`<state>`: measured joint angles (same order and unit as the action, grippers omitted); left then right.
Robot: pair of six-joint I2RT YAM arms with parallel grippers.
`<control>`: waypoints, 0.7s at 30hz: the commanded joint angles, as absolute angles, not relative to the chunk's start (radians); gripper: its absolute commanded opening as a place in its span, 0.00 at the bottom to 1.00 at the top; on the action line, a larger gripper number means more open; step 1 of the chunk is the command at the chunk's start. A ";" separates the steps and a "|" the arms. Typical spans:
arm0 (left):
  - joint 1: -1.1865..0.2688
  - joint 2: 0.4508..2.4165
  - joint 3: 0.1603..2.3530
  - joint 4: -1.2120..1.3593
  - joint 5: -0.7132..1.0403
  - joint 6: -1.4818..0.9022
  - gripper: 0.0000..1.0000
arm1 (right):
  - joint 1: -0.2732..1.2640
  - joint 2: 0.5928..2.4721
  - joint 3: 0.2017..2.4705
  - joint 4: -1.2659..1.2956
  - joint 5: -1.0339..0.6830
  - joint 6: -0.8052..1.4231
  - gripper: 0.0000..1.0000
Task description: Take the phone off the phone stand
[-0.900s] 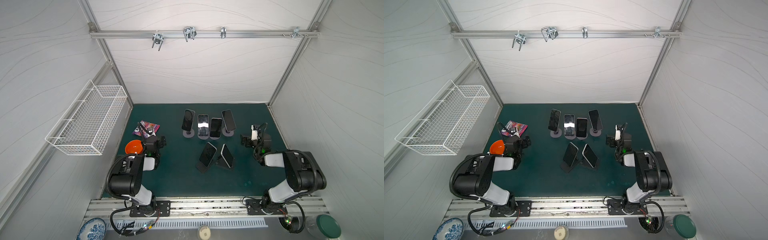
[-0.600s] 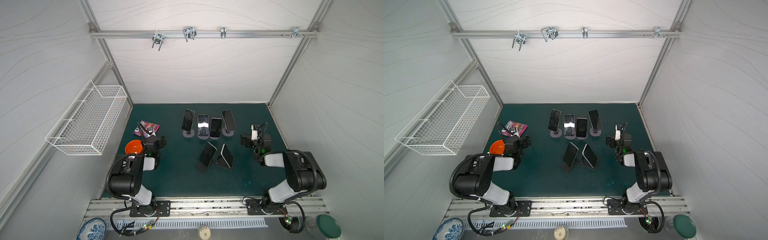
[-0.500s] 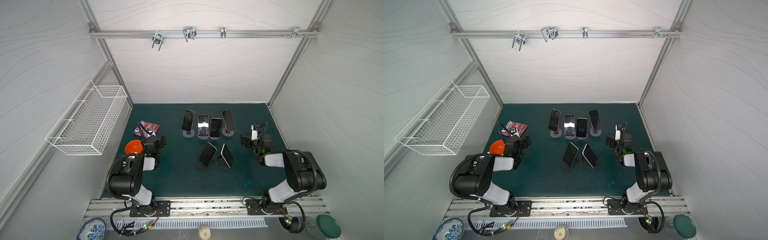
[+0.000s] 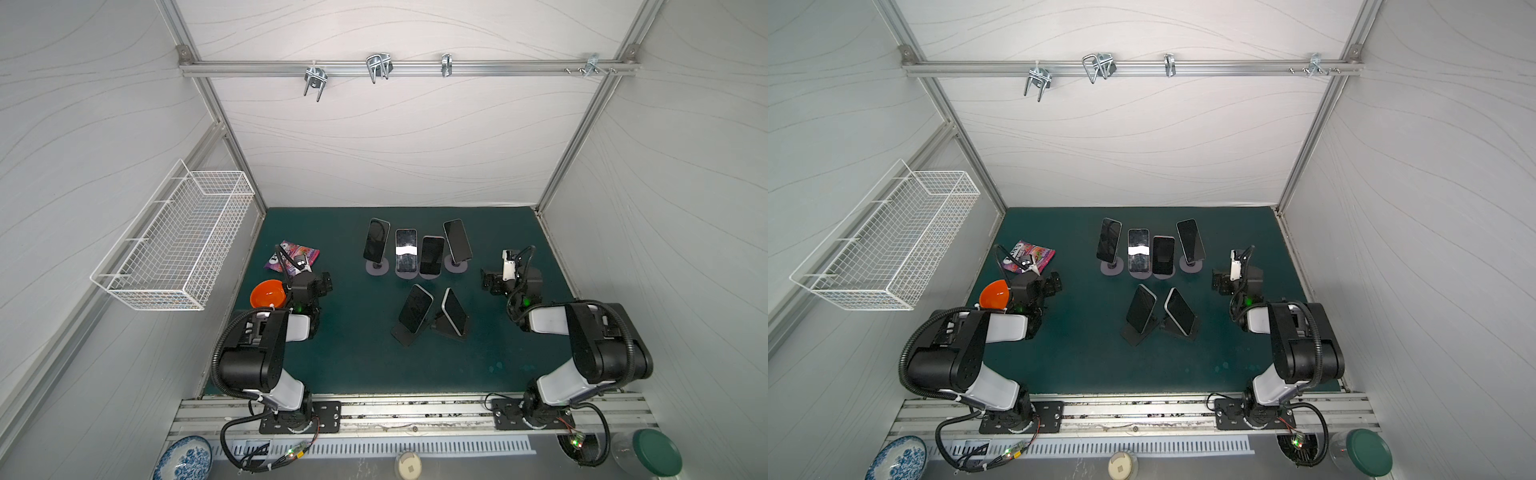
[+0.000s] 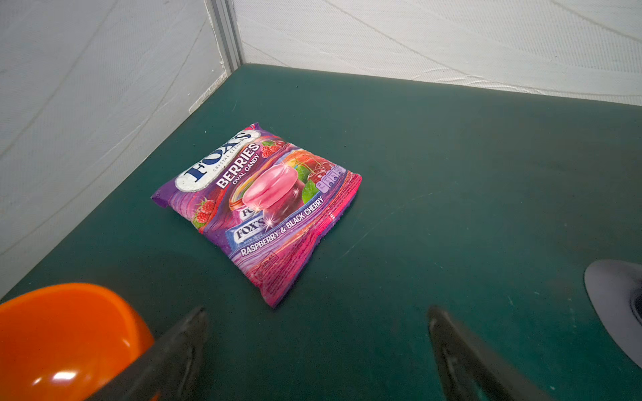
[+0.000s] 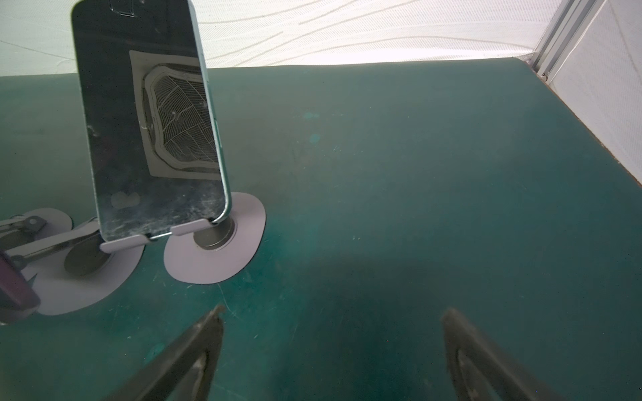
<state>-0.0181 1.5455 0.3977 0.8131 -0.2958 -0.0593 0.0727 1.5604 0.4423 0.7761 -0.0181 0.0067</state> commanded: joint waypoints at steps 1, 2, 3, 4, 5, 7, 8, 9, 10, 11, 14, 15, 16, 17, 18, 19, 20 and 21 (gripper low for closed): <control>-0.020 1.554 0.414 0.857 -0.302 -0.052 0.99 | 0.077 1.571 0.455 0.769 -0.013 -0.007 0.99; -0.020 1.554 0.414 0.857 -0.304 -0.052 0.99 | 0.077 1.569 0.454 0.769 -0.012 -0.007 0.99; -0.020 1.554 0.414 0.857 -0.303 -0.052 0.99 | 0.077 1.570 0.454 0.769 -0.013 -0.007 0.99; -0.020 1.554 0.414 0.857 -0.303 -0.053 0.99 | 0.077 1.570 0.454 0.769 -0.012 -0.007 0.99; -0.021 1.554 0.415 0.857 -0.304 -0.054 0.99 | 0.077 1.571 0.455 0.769 -0.013 -0.007 0.99; -0.021 1.554 0.415 0.857 -0.302 -0.053 0.99 | 0.077 1.570 0.454 0.769 -0.012 -0.007 0.99; -0.021 1.554 0.415 0.856 -0.304 -0.054 0.99 | 0.078 1.569 0.454 0.769 -0.013 -0.007 0.99; -0.020 1.554 0.414 0.856 -0.302 -0.053 0.99 | 0.076 1.569 0.454 0.769 -0.013 -0.006 0.99; -0.020 1.554 0.416 0.856 -0.301 -0.054 0.99 | 0.077 1.571 0.456 0.769 -0.012 -0.007 0.99; -0.019 1.554 0.416 0.854 -0.301 -0.054 0.99 | 0.077 1.570 0.456 0.769 -0.012 -0.007 0.99; -0.017 1.552 0.415 0.851 -0.296 -0.055 0.99 | 0.078 1.570 0.456 0.768 -0.012 -0.008 0.99; -0.017 1.549 0.413 0.851 -0.297 -0.054 0.99 | 0.078 1.570 0.456 0.767 -0.013 -0.008 0.99; -0.020 1.542 0.414 0.842 -0.290 -0.050 0.99 | 0.077 1.571 0.455 0.768 -0.013 -0.007 0.99; -0.022 1.534 0.416 0.833 -0.266 -0.037 0.99 | 0.077 1.570 0.456 0.767 -0.014 -0.008 0.99; -0.021 1.523 0.419 0.819 -0.243 -0.027 0.99 | 0.077 1.569 0.457 0.763 -0.014 -0.006 0.99; -0.023 1.510 0.422 0.806 -0.236 -0.022 0.99 | 0.074 1.569 0.455 0.765 -0.018 -0.003 0.99; -0.025 1.495 0.418 0.800 -0.238 -0.022 0.99 | 0.072 1.568 0.451 0.770 -0.025 -0.005 0.99; -0.024 1.476 0.413 0.793 -0.244 -0.025 0.99 | 0.072 1.564 0.454 0.770 -0.034 -0.009 0.99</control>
<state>-0.0208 1.5269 0.3977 0.7876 -0.2657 -0.0471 0.0723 1.5604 0.4423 0.7757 -0.0196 0.0067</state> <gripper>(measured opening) 0.991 0.989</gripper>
